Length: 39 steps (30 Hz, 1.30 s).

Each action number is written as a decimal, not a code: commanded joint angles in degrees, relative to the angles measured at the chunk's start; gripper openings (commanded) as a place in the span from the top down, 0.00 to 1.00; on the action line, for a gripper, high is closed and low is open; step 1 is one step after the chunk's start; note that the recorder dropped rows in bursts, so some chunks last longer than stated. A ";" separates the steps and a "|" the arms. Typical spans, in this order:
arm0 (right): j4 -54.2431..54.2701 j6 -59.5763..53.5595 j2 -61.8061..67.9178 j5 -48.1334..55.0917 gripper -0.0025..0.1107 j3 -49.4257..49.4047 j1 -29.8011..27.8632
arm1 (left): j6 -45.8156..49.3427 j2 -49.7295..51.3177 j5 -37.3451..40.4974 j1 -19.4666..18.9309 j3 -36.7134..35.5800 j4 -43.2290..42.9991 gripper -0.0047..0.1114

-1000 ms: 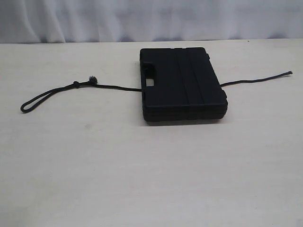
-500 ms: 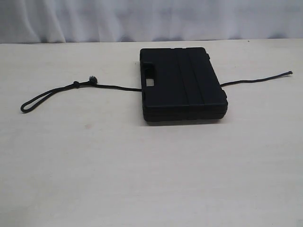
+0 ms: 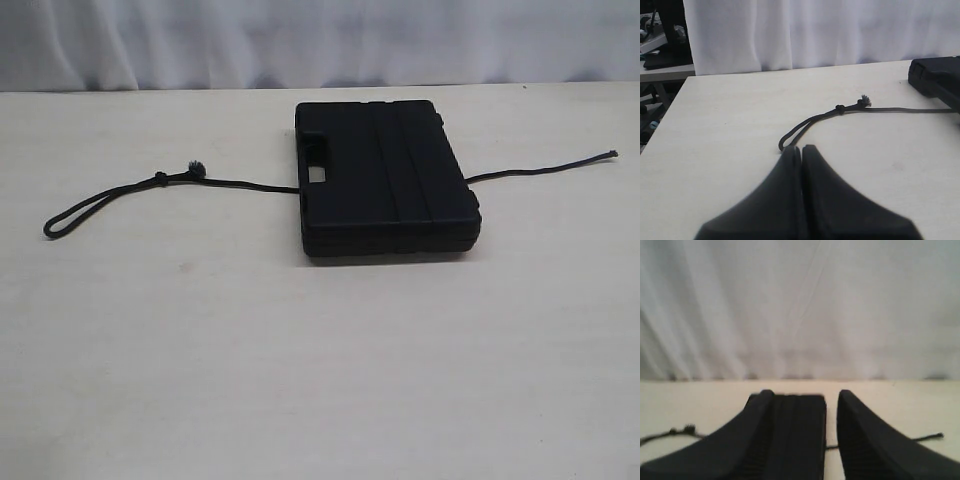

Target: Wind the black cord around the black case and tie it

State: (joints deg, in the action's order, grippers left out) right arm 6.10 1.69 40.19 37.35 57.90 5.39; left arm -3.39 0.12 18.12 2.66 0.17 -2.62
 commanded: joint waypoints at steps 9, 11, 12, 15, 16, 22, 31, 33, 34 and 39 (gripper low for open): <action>24.44 -25.04 24.07 12.08 0.58 10.02 0.10 | -0.36 -0.12 -0.37 -0.03 -0.17 0.24 0.96; 23.55 -25.29 27.10 11.14 0.58 10.02 1.01 | -0.36 -0.12 -0.37 -0.03 -0.17 0.24 0.96; 21.96 -25.29 28.61 10.23 0.58 10.02 2.41 | -0.36 -0.12 -0.37 -0.03 -0.17 0.24 0.96; 14.02 -19.97 33.01 5.96 0.58 10.02 8.72 | -0.36 -0.12 -0.37 -0.03 -0.17 0.24 0.96; 10.53 -17.04 34.66 3.94 0.58 10.02 11.47 | -0.36 -0.12 -0.37 -0.03 -0.17 0.24 0.96; -3.49 -2.20 47.15 -4.28 0.58 13.50 23.44 | -0.36 -0.12 -0.37 -0.03 -0.17 0.24 0.96; -4.67 2.35 68.47 5.01 0.58 34.30 28.24 | -0.36 -0.12 -0.37 -0.03 -0.17 0.24 0.96; -6.10 4.70 72.14 6.68 0.58 38.51 28.92 | -0.36 -0.12 -0.37 -0.03 -0.17 0.24 0.96; -7.80 6.71 74.20 8.00 0.56 40.85 29.34 | -0.36 -0.12 -0.37 -0.03 -0.17 0.24 0.96; -12.41 11.66 82.50 14.98 0.50 50.43 29.35 | -0.36 -0.12 -0.37 -0.03 -0.17 0.24 0.96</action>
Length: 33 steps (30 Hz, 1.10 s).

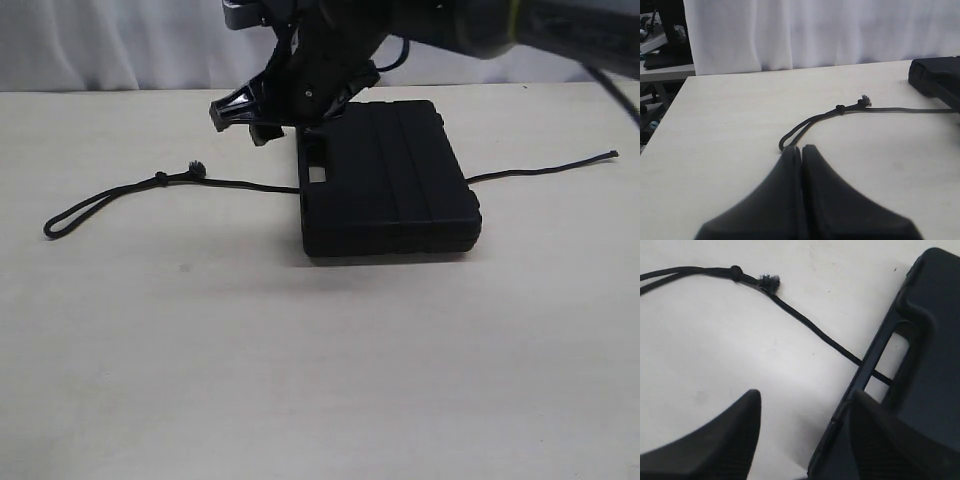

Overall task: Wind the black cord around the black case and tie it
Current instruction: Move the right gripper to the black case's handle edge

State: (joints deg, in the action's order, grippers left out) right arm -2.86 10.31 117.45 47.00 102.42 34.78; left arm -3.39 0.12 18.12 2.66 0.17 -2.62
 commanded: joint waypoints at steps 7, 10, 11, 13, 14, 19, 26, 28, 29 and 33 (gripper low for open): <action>-8.73 10.00 12.50 4.42 0.50 10.90 -0.03 | -0.36 -0.12 -0.37 -0.03 -0.17 0.24 0.96; -12.68 13.27 14.05 2.45 0.50 10.90 -0.03 | -0.36 -0.12 -0.37 -0.03 -0.17 0.24 0.96; -13.74 13.78 14.56 2.32 0.50 10.90 -0.03 | -0.36 -0.12 -0.37 -0.03 -0.17 0.24 0.96; -15.68 14.76 15.63 1.50 0.50 10.90 -0.03 | -0.36 -0.12 -0.37 -0.03 -0.17 0.24 0.96; -15.99 15.17 16.05 0.91 0.50 10.90 -0.03 | -0.36 -0.12 -0.37 -0.03 -0.17 0.24 0.96; -16.15 16.31 17.69 -3.96 0.50 10.90 -0.03 | -0.36 -0.12 -0.37 -0.03 -0.17 0.24 0.96; -23.35 20.57 19.30 -3.19 0.50 10.90 -0.13 | -0.36 -0.12 -0.37 -0.03 -0.17 0.24 0.96; -23.35 20.57 19.80 -3.19 0.50 10.90 -0.13 | -0.36 -0.12 -0.37 -0.03 -0.17 0.24 0.96; -23.35 20.57 20.24 -3.19 0.50 10.90 -0.13 | -0.36 -0.12 -0.37 -0.03 -0.17 0.24 0.96; -23.35 20.57 20.96 -3.29 0.52 10.90 -0.13 | -0.36 -0.12 -0.37 -0.03 -0.17 0.24 0.96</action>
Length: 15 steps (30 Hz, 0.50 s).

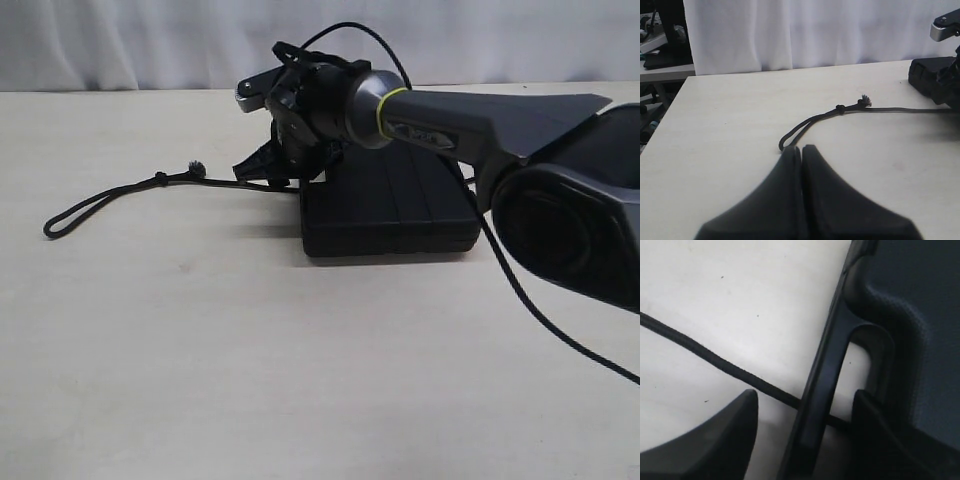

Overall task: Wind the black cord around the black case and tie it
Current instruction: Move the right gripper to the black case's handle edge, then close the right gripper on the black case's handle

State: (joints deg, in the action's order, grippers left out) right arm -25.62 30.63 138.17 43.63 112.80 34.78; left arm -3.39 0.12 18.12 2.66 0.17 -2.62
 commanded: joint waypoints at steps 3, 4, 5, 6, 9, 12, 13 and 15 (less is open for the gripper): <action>-0.59 0.25 0.81 -0.04 0.62 0.52 -0.13 | -0.36 -0.12 -0.37 -0.03 -0.17 0.24 0.96; -0.59 0.25 1.06 -0.04 0.63 0.52 -0.13 | -0.36 -0.12 -0.37 -0.03 -0.17 0.24 0.96; -0.59 0.25 1.33 -0.16 0.63 0.52 -0.13 | -0.36 -0.12 -0.37 -0.03 -0.17 0.24 0.96; -0.59 0.25 1.59 -0.16 0.63 0.52 -0.13 | -0.36 -0.12 -0.37 -0.03 -0.17 0.24 0.96; -0.59 0.25 1.84 -0.16 0.63 0.52 -0.13 | -0.36 -0.12 -0.37 -0.03 -0.17 0.24 0.96; -0.59 0.25 1.96 -0.16 0.63 0.52 -0.13 | -0.36 -0.12 -0.37 -0.03 -0.17 0.24 0.96; -0.59 0.25 1.96 -0.16 0.63 0.52 -0.13 | -0.36 -0.12 -0.37 -0.03 -0.17 0.24 0.96; -0.59 0.25 1.95 -0.06 0.63 0.52 -0.13 | -0.36 -0.12 -0.37 -0.03 -0.17 0.24 0.96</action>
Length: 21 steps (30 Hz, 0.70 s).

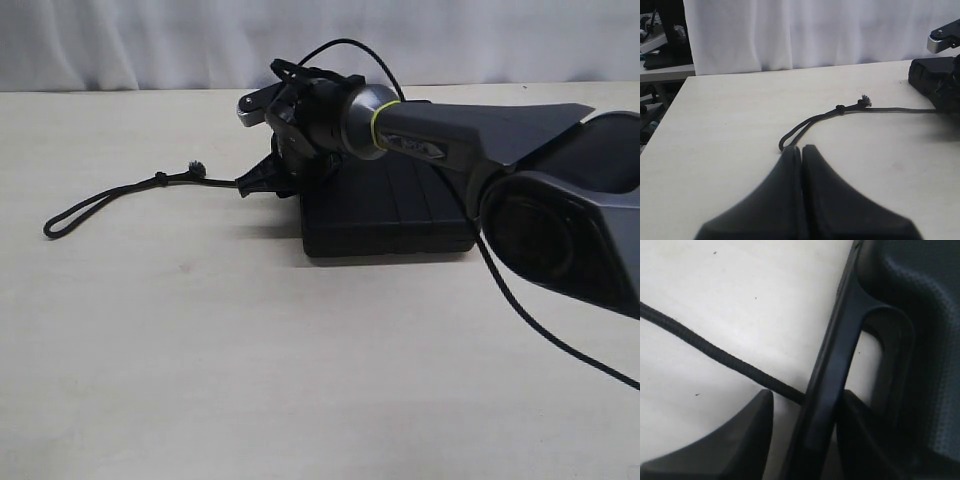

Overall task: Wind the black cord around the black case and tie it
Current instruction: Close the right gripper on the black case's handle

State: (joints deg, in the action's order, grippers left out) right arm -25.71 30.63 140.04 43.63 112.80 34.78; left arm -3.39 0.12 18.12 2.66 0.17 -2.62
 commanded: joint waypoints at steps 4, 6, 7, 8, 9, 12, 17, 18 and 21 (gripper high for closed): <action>-0.50 0.25 0.08 0.32 0.63 0.52 -0.13 | -0.36 -0.12 -0.37 -0.03 -0.17 0.24 0.96; -0.50 0.25 -0.02 0.72 0.63 0.52 -0.13 | -0.36 -0.12 -0.37 -0.03 -0.17 0.24 0.96; -0.50 0.25 -0.02 0.75 0.63 0.52 -0.13 | -0.36 -0.12 -0.37 -0.03 -0.17 0.24 0.96; -0.50 0.25 -0.13 0.89 0.64 0.52 -0.13 | -0.36 -0.12 -0.37 -0.03 -0.17 0.24 0.96; -0.50 0.25 -0.13 1.12 0.64 0.52 -0.13 | -0.36 -0.12 -0.37 -0.03 -0.17 0.24 0.96; -0.50 0.25 -0.34 1.79 0.67 0.52 -0.13 | -0.36 -0.12 -0.37 -0.03 -0.17 0.24 0.96; -0.50 0.25 -0.57 2.02 0.68 0.52 -0.03 | -0.36 -0.12 -0.37 -0.03 -0.17 0.24 0.96; -0.50 0.25 -0.57 2.02 0.68 0.52 -0.03 | -0.36 -0.12 -0.37 -0.03 -0.17 0.24 0.96; -0.25 0.25 -0.57 2.02 0.68 0.52 -0.03 | -0.36 -0.12 -0.37 -0.03 -0.17 0.24 0.96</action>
State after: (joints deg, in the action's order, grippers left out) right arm -26.11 30.63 140.04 44.66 113.10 34.78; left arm -3.39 0.12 18.12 2.66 0.17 -2.62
